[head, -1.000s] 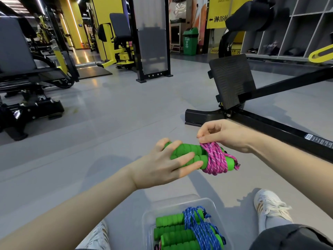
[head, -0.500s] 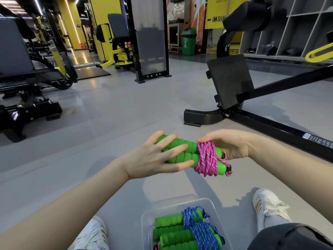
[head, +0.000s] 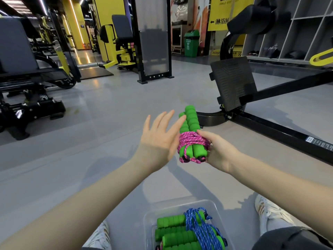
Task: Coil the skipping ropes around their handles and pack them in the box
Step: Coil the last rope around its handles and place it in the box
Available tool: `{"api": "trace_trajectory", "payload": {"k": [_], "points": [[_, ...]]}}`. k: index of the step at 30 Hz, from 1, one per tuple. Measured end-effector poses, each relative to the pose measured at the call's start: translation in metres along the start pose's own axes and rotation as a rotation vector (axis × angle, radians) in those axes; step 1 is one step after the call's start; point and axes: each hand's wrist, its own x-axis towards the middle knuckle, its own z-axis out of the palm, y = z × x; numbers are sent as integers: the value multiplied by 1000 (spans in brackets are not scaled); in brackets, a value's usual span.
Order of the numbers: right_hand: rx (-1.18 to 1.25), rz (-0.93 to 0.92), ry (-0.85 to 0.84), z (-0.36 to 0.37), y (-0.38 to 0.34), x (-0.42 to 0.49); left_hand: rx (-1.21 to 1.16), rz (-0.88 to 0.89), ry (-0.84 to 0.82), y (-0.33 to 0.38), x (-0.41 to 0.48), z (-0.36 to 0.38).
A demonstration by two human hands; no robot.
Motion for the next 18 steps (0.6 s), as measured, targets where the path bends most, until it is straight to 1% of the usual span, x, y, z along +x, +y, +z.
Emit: {"api": "trace_trajectory", "payload": {"k": [2,3,5,7,9,11,14,18], "points": [[43,-53,16,8,2,0,-116,-70,-20,18,1,-3],[63,-80,32,10,2,1,-146,-78,-39,26,1,-4],[108,-135,54,15,-2,1,-135,-58,-112,40,-3,-2],[132,-186,19,17,-6,-1,-65,-53,-163,45,-6,2],[110,-198,-49,18,-8,-4,-18,-51,-135,43,-8,5],[53,-166,-95,19,-8,-6,-1,-48,-89,40,-9,6],[18,-80,-99,18,-6,-6,62,33,-4,32,-9,7],[13,-55,-88,19,-2,-4,120,122,87,20,-5,8]]}}
